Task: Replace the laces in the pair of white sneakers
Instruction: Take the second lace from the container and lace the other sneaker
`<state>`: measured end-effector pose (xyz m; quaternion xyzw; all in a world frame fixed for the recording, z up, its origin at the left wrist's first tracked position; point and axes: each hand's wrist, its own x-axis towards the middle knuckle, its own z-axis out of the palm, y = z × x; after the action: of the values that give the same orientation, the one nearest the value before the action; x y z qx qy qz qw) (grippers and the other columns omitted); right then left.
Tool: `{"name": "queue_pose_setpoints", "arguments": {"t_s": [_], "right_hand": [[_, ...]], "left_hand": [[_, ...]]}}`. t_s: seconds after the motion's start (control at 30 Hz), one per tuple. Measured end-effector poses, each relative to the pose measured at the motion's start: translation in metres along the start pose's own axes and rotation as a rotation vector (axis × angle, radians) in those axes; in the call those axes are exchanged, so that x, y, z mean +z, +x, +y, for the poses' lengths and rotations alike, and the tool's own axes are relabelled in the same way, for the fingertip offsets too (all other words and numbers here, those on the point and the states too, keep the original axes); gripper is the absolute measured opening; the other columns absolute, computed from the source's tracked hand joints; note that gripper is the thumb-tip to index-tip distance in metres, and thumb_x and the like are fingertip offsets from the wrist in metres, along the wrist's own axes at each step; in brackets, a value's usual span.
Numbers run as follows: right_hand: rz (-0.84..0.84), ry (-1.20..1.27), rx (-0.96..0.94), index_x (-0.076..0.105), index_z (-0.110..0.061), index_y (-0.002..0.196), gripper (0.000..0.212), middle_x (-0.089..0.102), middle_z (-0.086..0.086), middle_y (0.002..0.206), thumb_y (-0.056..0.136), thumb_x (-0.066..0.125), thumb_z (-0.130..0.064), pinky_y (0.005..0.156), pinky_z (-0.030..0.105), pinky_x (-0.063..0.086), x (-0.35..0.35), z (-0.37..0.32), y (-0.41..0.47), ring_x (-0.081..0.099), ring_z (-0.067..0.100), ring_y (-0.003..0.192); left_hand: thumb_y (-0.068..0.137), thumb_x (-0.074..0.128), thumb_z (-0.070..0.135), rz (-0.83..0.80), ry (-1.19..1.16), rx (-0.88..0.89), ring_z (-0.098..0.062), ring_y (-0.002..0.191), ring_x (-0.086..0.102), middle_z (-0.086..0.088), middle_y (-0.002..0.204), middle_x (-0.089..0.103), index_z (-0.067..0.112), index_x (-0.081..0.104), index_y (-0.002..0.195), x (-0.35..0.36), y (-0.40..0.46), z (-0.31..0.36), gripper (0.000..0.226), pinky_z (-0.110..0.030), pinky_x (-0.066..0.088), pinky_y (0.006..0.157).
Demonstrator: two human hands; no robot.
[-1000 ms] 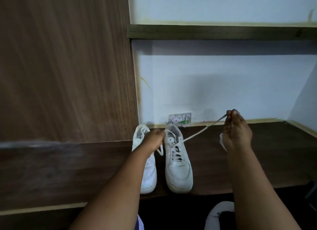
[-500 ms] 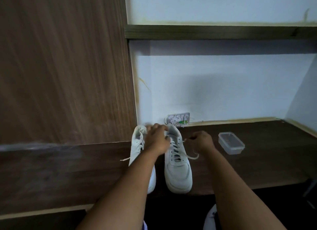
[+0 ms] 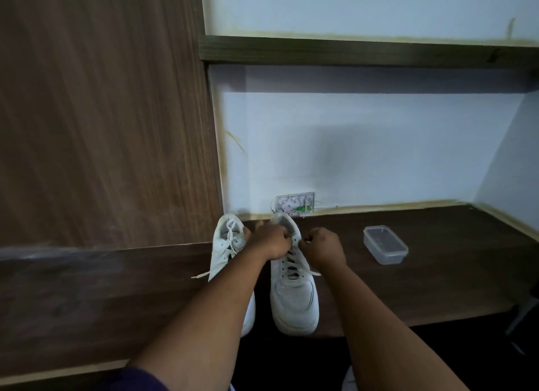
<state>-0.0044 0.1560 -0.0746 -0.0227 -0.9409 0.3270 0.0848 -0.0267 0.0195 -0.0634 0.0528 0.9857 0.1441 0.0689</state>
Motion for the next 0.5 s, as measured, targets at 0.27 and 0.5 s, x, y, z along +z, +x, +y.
{"name": "queue_pose_setpoints", "arguments": {"t_s": [0.27,0.5], "right_hand": [[-0.028,0.001,-0.013,0.05,-0.018,0.06,0.031,0.052,-0.002,0.062,0.085,0.064,-0.029,0.053,0.023,0.035,0.011,0.006,0.006,0.054,0.018,0.067],[-0.244,0.337,-0.049,0.055,-0.028,0.103,0.017,0.066,0.002,0.08,0.092,0.061,-0.018,0.068,0.031,0.054,-0.005,0.02,0.016,0.063,0.013,0.065]], "left_hand": [[0.097,0.04,0.04,-0.106,0.051,0.059,-0.025,0.134,0.037,0.001,0.137,0.055,0.028,0.064,0.124,-0.014,0.008,0.003,0.038,-0.04,0.02,0.107],[0.097,0.048,0.032,-0.184,-0.026,0.087,-0.033,0.135,0.032,-0.008,0.137,0.051,0.02,0.065,0.121,-0.023,0.007,0.002,0.031,-0.04,0.024,0.112]]}}
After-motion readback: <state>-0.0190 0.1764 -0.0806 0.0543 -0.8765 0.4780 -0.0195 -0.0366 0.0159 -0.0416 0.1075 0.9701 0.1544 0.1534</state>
